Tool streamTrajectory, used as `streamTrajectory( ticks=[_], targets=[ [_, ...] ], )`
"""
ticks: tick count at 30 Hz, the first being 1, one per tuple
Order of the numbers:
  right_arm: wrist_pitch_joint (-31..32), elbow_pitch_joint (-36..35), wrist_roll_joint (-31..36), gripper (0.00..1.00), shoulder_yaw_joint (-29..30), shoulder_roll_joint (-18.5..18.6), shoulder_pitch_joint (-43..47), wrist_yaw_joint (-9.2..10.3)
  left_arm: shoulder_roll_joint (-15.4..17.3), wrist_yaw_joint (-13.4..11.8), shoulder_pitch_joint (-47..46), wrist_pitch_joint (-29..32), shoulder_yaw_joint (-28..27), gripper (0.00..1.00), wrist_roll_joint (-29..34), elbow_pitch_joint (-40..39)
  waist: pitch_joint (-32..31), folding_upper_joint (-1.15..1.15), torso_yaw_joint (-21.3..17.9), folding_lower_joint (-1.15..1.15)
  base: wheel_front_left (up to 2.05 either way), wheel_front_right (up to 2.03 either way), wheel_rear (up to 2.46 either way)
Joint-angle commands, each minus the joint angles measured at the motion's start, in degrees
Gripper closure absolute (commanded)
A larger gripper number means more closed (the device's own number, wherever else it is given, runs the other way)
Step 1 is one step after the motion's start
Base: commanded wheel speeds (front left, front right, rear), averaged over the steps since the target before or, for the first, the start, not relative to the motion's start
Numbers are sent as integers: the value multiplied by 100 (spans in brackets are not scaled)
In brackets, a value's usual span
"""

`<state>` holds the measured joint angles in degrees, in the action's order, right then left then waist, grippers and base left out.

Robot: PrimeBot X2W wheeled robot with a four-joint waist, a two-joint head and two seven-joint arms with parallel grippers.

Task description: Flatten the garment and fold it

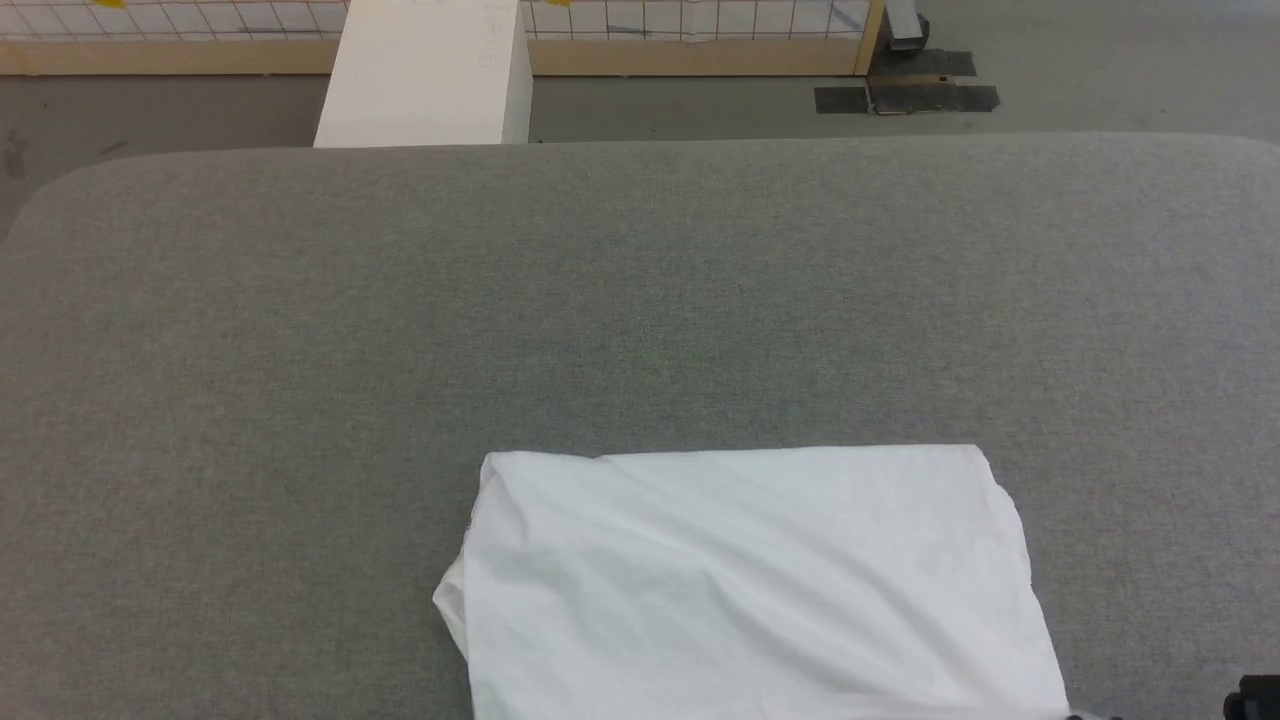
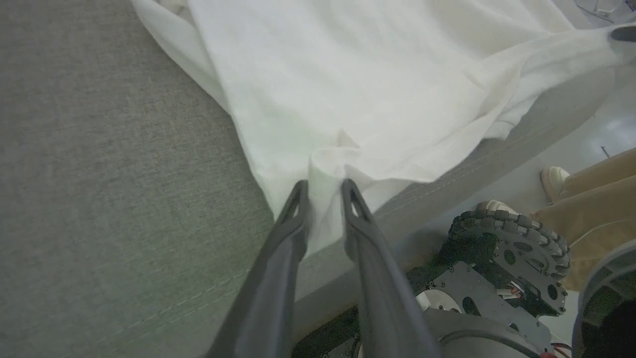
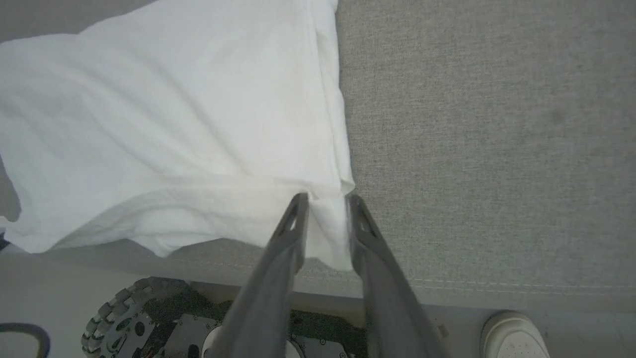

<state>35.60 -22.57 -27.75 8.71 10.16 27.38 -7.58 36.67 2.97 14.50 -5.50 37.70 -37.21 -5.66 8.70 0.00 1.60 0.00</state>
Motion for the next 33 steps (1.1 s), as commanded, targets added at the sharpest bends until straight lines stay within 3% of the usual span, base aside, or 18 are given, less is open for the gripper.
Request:
streamTrajectory(
  ticks=[1, 5, 10, 12, 13, 15, 19, 25, 33],
  targets=[
    [-47, 33, 6, 0, -24, -11, 84, 9, -55, 18, 31, -84, -29, 0, 20, 52, -21, 0, 28, 0, 0, 0, 0],
    [-25, -32, -89, 0, 19, -31, 93, 9, -100, -16, 27, -320, -225, 0, -143, 75, -51, 0, 73, 0, 0, 0, 0],
    [-48, -294, -281, 0, 249, -156, -53, 9, -249, -327, -57, -795, -993, 0, -452, -227, -55, 0, 115, 0, 0, 0, 0],
    [-118, -342, -181, 0, 398, -203, -204, 9, -397, -493, -147, -899, -1378, 0, -410, -436, -41, 0, 122, 0, 0, 0, 0],
    [-198, -275, 149, 0, 457, -167, -457, 9, -776, -774, -303, -943, -1941, 0, -63, -840, 0, 0, 130, 0, 0, 0, 0],
    [-213, -158, 305, 0, 409, -171, -622, 9, -1069, -852, -358, -946, -2207, 0, 248, -1090, 50, 0, 125, 0, 0, 0, 0],
    [-209, 162, 532, 0, 240, -177, -929, 9, -1525, -794, -413, -948, -2386, 0, 814, -1364, 153, 0, 154, 0, 0, 0, 0],
    [-221, 676, 824, 0, 86, -182, -1262, 9, -1953, -747, -527, -949, -2493, 0, 1418, -1410, 337, 0, 294, 0, 0, 0, 0],
    [-187, 1351, 1043, 0, -184, -57, -1630, 9, -2198, -604, -543, -949, -2493, 0, 1760, -1008, 394, 0, 411, 0, 0, 0, 0]
  ],
)
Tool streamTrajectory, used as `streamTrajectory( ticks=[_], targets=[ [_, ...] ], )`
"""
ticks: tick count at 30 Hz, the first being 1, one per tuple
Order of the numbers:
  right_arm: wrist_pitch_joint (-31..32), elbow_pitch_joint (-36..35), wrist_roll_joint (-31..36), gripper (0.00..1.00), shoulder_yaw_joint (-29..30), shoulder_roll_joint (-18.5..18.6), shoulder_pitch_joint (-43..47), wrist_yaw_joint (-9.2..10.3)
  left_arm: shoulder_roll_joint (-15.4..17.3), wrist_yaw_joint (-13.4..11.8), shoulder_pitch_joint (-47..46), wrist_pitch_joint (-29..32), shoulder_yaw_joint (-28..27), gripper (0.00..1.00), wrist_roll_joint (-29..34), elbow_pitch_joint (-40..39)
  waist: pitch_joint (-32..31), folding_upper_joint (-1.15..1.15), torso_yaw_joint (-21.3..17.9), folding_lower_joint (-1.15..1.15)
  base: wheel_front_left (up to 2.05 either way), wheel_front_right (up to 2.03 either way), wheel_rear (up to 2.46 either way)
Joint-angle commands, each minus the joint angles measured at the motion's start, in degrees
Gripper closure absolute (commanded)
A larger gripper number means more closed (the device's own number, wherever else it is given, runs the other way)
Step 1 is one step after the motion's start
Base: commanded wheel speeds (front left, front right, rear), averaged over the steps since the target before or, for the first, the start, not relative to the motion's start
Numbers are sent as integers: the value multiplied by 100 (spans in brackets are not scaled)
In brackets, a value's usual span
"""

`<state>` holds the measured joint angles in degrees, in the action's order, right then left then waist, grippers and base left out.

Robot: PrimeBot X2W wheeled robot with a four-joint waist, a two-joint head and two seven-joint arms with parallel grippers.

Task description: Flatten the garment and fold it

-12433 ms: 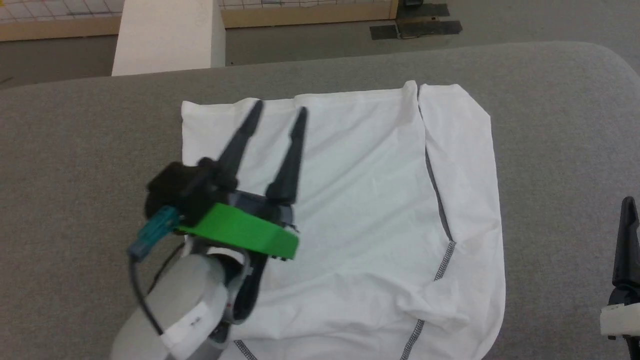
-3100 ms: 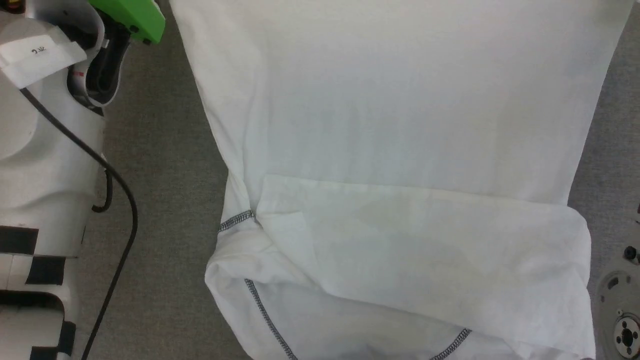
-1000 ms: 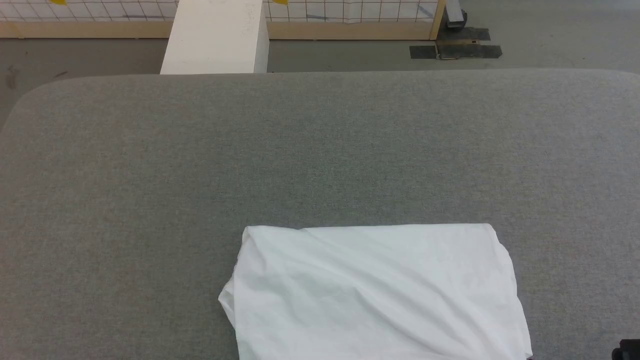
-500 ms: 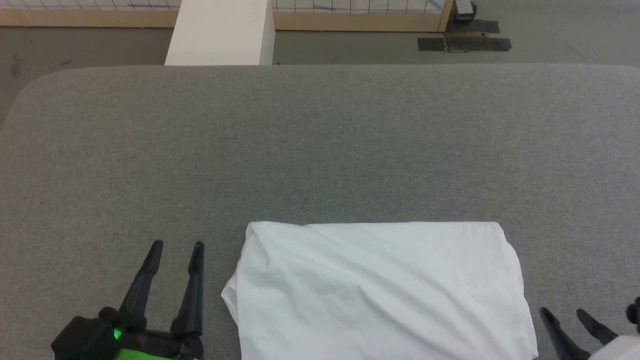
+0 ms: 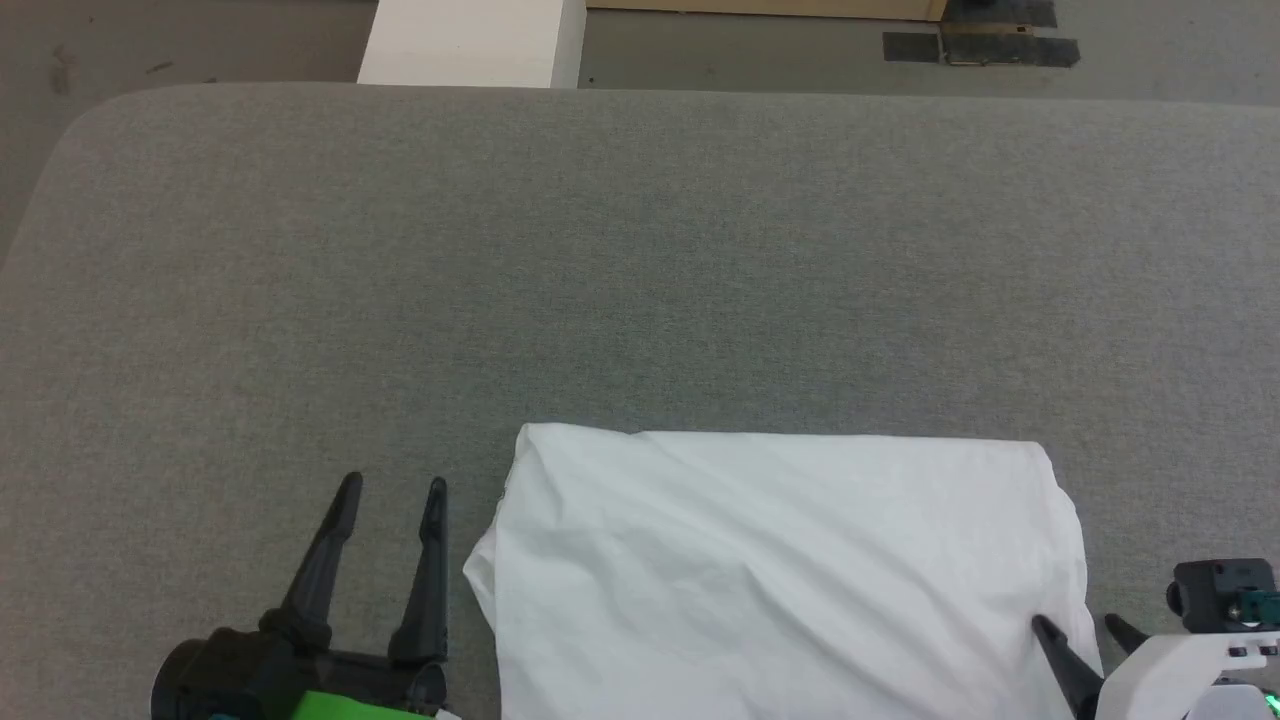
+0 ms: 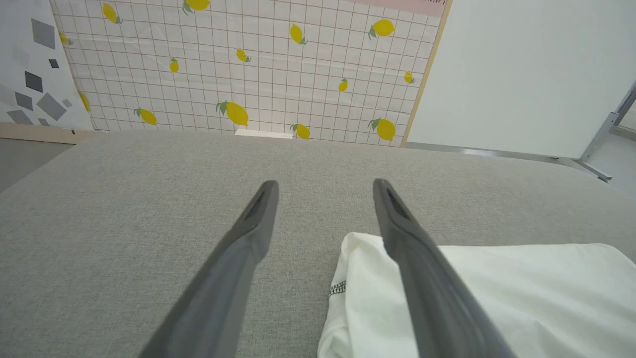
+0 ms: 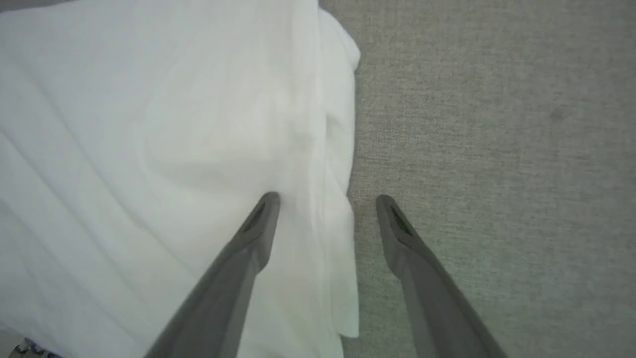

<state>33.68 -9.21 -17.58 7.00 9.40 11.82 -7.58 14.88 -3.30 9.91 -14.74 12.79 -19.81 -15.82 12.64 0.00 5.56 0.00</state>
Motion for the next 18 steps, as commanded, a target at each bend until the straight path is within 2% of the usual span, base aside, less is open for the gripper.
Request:
streamTrajectory(
  ticks=[1, 5, 6, 7, 8, 12, 18],
  targets=[
    [53, 103, 55, 0, -46, 22, -104, 9, -40, 48, -87, -25, 5, 0, 30, 54, -5, 0, 30, 0, 0, 0, 0],
    [132, 300, 24, 0, -173, -5, -198, 9, -70, 128, -116, -26, 35, 0, 48, 188, -13, 0, 76, 0, 0, 0, 0],
    [147, 345, -15, 49, -207, -19, -223, 9, -69, 145, -131, -26, 36, 0, 57, 213, -11, 0, 84, 0, 0, 0, 0],
    [176, 393, -60, 77, -237, -36, -245, 9, -70, 163, -147, -26, 29, 0, 54, 235, -10, 0, 91, 0, 0, 0, 0],
    [197, 422, -97, 100, -271, -42, -262, 9, -72, 176, -160, -26, 20, 0, 50, 250, -10, 0, 94, 0, 0, 0, 0],
    [164, 501, -196, 100, -257, -95, -361, 9, -90, 207, -192, -26, -17, 0, 51, 301, -38, 0, 86, 0, 0, 0, 0],
    [-42, 550, -215, 100, 201, -146, -597, 9, -115, 234, -161, -26, -36, 0, 40, 340, -120, 0, 0, 0, 0, 0, 0]
  ],
)
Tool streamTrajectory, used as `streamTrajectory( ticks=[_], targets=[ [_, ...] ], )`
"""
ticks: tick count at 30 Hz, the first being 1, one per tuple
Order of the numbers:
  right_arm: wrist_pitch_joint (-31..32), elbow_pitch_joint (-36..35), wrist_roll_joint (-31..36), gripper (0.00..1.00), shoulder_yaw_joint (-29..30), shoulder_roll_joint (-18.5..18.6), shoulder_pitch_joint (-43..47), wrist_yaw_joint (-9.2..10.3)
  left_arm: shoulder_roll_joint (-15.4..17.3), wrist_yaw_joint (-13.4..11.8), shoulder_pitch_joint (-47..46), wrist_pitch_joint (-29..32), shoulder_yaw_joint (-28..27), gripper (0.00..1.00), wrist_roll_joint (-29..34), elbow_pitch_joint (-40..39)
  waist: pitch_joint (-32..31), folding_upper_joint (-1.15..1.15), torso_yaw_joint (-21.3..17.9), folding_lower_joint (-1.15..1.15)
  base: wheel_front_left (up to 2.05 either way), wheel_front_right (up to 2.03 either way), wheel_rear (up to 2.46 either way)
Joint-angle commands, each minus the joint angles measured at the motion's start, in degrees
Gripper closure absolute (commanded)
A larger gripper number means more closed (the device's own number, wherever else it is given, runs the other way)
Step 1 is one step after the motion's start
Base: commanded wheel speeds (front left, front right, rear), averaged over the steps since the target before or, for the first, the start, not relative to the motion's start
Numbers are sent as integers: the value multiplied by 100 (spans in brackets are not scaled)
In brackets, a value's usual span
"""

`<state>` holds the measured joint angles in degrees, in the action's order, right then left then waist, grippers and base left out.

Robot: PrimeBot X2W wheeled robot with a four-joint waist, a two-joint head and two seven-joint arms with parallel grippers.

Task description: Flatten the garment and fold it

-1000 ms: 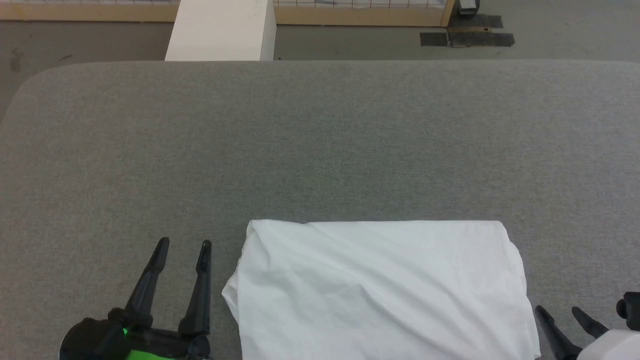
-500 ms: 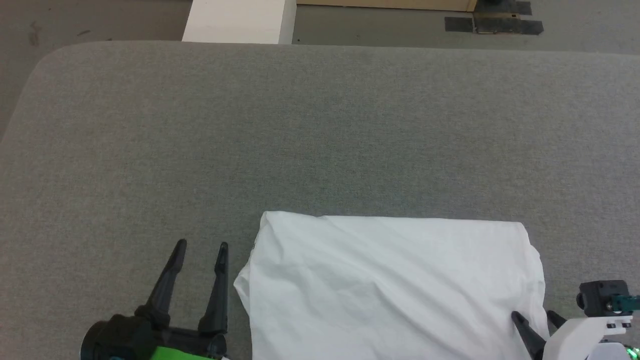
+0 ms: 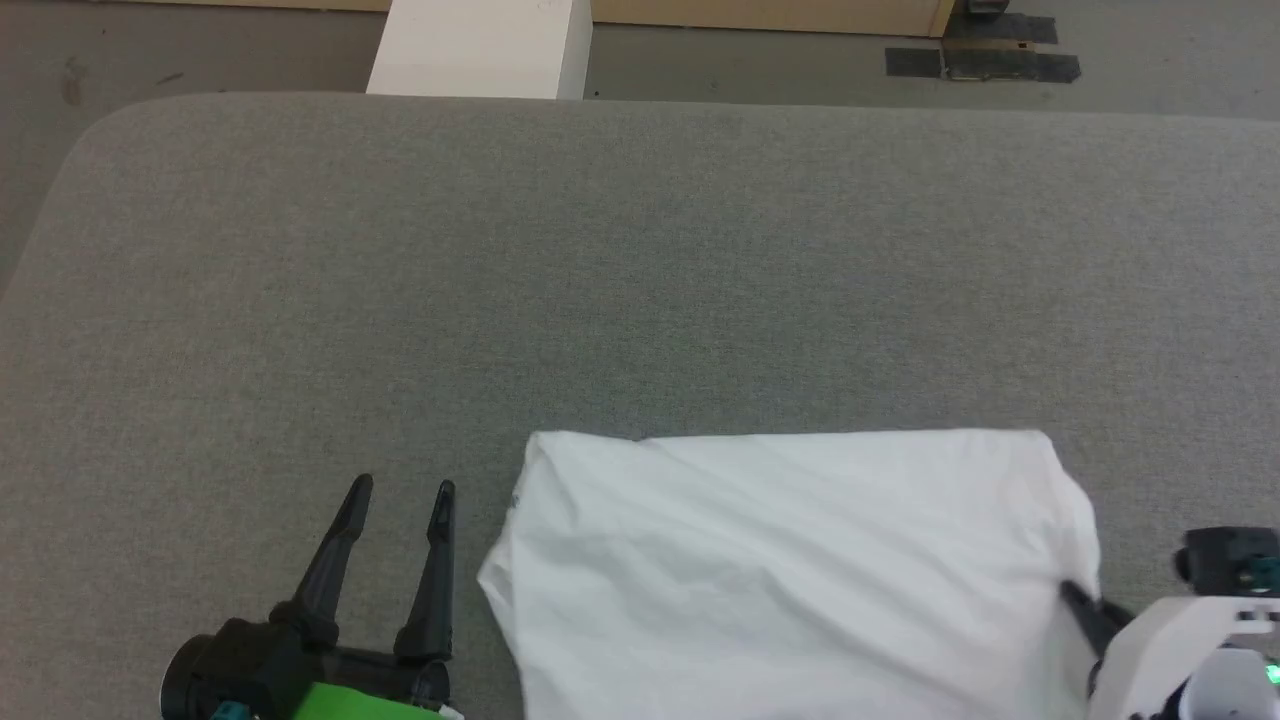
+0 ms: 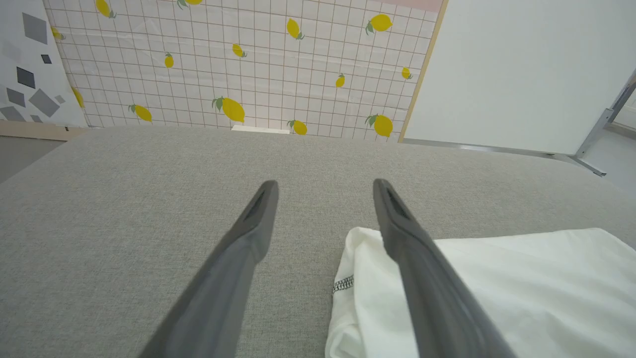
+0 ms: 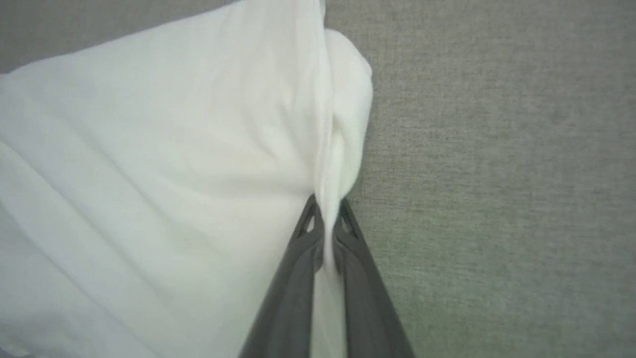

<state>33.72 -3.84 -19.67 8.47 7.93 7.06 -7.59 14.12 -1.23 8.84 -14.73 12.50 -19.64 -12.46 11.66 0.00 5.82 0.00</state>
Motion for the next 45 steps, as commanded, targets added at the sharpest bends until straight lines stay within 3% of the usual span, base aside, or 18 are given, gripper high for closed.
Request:
streamTrajectory(
  ticks=[1, 8, 13, 23, 25, 28, 36, 45],
  targets=[
    [-78, 19, 20, 100, 209, 15, -164, 10, -46, 30, -50, -27, -3, 0, 21, 7, -29, 0, -43, 0, 0, 0, 0],
    [-80, 112, 279, 100, 1305, 263, -249, 10, -79, 45, -37, -27, 34, 0, 13, 25, -17, 0, -137, 0, 0, 0, 0],
    [128, -128, 207, 100, 1299, 335, -177, 10, -96, 74, -77, -27, 45, 0, 2, 66, 2, 0, -177, 0, 0, 0, 0],
    [1146, -1820, -569, 100, -399, 74, 256, 10, -211, 234, -126, -27, 89, 0, -46, 271, -127, 0, -127, 0, 0, 0, 0],
    [1435, -2245, -719, 100, -1090, 37, 320, 10, -265, 309, -144, -27, 98, 0, -53, 344, -168, 0, -49, 0, 0, 0, 0],
    [1513, -2351, -746, 100, -1535, 29, 261, 10, -299, 372, -162, -27, 95, 0, -56, 401, -188, 0, 26, 0, 0, 0, 0],
    [1394, -1963, -710, 100, -2409, -96, -180, 10, -378, 499, -187, -27, 72, 0, -40, 520, -186, 0, 183, 0, 0, 0, 0],
    [1109, -432, -132, 100, -2614, -297, -766, 10, -509, 612, -309, -27, 70, 0, -3, 654, -112, 0, 321, 0, 0, 0, 0]
  ],
)
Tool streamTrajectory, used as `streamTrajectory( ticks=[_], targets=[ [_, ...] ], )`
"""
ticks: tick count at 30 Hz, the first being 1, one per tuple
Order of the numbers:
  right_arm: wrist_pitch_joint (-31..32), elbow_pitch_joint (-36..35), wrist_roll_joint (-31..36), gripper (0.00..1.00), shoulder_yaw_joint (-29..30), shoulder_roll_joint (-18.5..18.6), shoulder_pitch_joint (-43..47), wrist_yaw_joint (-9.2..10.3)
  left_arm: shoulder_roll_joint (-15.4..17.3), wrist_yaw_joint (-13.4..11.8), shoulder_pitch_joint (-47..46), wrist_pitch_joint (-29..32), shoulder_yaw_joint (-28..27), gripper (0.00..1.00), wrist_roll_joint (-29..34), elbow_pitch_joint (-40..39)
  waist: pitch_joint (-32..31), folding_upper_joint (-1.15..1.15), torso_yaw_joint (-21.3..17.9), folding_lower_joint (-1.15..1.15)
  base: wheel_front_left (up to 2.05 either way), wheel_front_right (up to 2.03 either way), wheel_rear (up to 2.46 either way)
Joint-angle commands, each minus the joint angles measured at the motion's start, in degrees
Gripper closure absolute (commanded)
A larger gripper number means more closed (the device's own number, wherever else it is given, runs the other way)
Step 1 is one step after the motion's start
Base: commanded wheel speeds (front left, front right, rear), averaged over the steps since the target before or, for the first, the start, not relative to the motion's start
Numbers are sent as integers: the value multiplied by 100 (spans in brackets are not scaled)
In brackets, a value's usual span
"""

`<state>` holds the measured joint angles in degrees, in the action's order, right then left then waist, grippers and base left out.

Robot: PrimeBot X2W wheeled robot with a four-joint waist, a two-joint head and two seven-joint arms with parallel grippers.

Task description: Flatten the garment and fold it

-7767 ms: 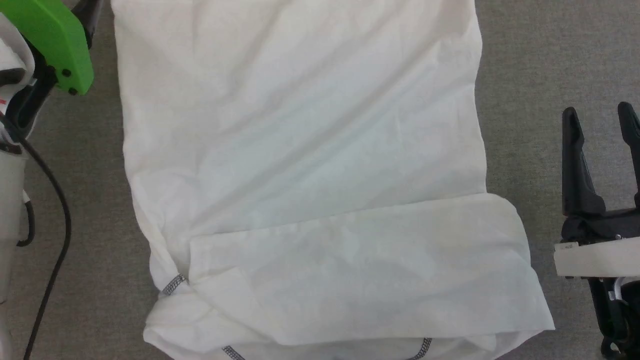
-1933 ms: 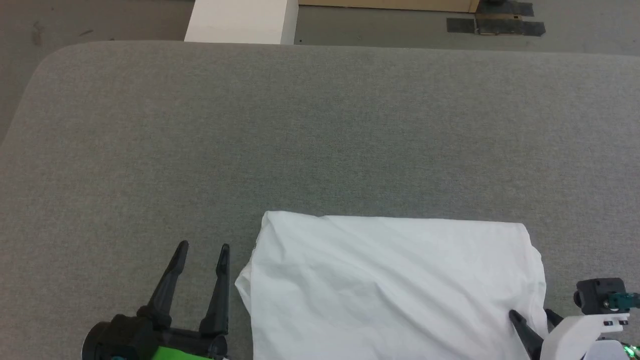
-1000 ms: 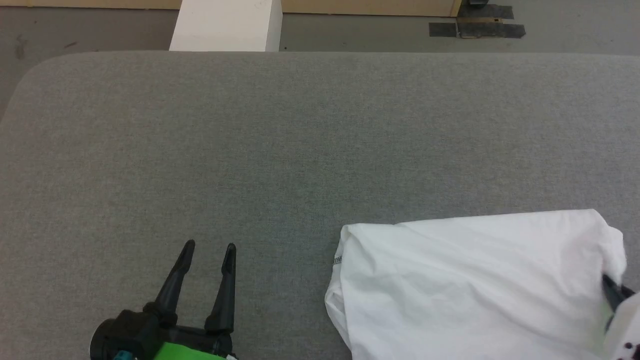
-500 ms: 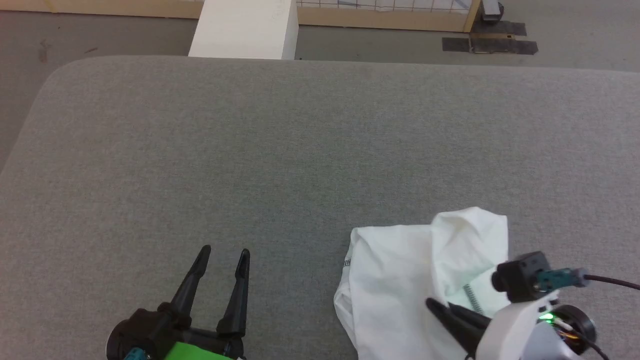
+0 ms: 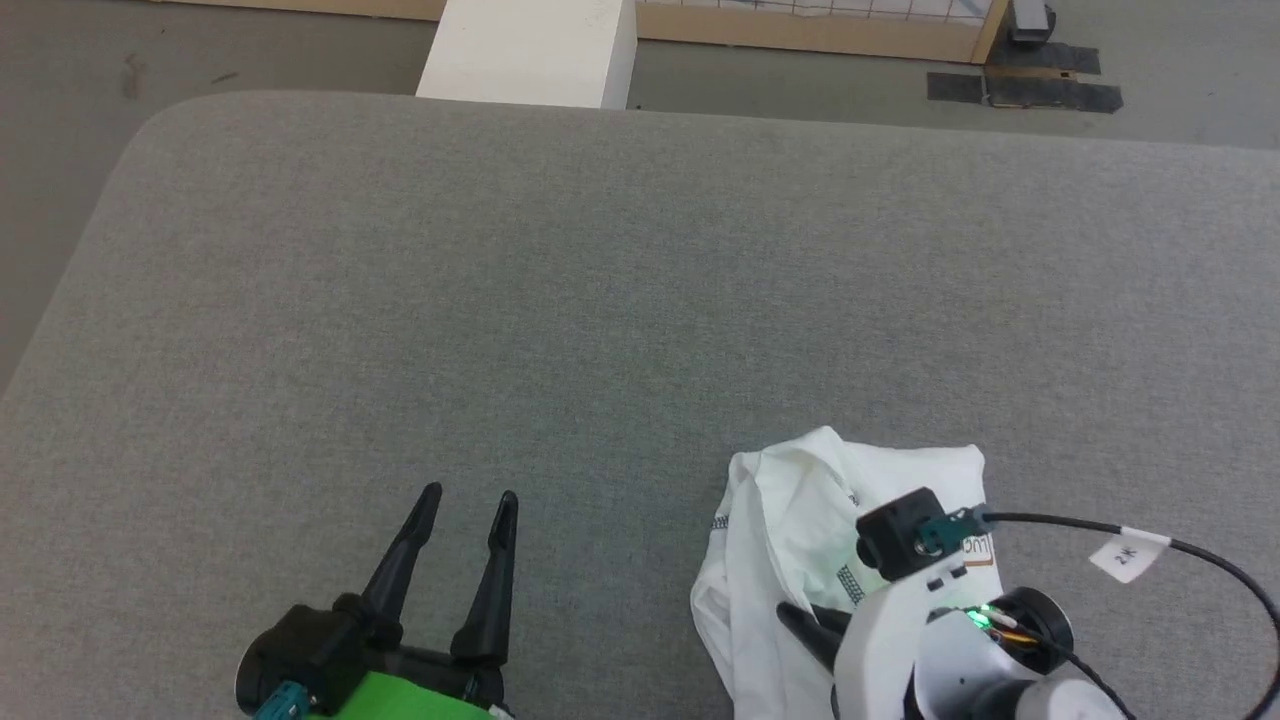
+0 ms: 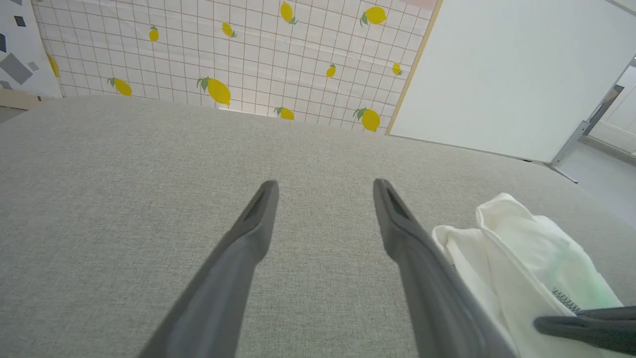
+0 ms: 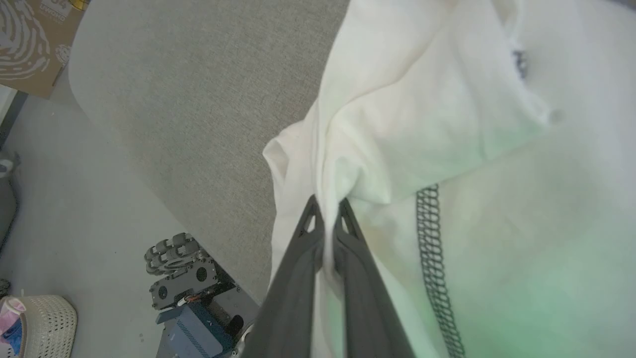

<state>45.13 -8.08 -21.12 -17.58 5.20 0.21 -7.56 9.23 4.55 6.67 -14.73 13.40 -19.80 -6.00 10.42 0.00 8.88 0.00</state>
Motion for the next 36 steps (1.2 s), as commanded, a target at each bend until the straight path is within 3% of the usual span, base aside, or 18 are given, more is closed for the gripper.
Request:
streamTrajectory(
  ticks=[1, 2, 3, 4, 8, 13, 19, 24, 29, 36],
  targets=[
    [-87, 193, 76, 93, -6, -58, -152, 8, -46, 47, -107, -27, -23, 0, 12, 26, 15, 0, 28, 0, 0, 0, 0],
    [-140, 344, 122, 69, 5, -85, -205, 8, -65, 57, -119, -27, -26, 0, 15, 41, 16, 0, 39, 0, 0, 0, 0],
    [-203, 554, 181, 5, 5, -119, -279, 8, -88, 72, -133, -27, -27, 0, 23, 65, 16, 0, 52, 0, 0, 0, 0],
    [-228, 643, 212, 0, -7, -131, -316, 8, -99, 80, -139, -27, -28, 0, 27, 76, 15, 0, 58, 0, 0, 0, 0],
    [-428, 853, 140, 0, -90, -186, -515, 8, -158, 120, -155, -27, -46, 0, 42, 127, 9, 0, 55, 0, 0, 0, 0],
    [-511, 294, -132, 0, 98, -152, -552, 8, -210, 159, -137, -27, -90, 0, 68, 152, 31, 0, -31, 0, 0, 0, 0],
    [-417, -930, 45, 0, 1215, 301, 51, 8, -271, 190, -129, -27, -169, 0, 114, 111, 82, 0, -126, 0, 0, 0, 0],
    [-412, -1468, 130, 0, 2075, 203, 773, 8, -320, 186, -140, -27, -335, 0, 241, -76, 129, 0, -174, 0, 0, 0, 0],
    [-444, -1354, 114, 0, 2035, 16, 1117, 8, -370, 183, -77, -27, -493, 0, 296, -230, 162, 0, -198, 0, 0, 0, 0],
    [-729, -476, 298, 0, 1869, -57, 957, 8, -374, 210, -76, -27, -528, 0, 355, -259, 230, 0, -85, 0, 0, 0, 0]
  ],
)
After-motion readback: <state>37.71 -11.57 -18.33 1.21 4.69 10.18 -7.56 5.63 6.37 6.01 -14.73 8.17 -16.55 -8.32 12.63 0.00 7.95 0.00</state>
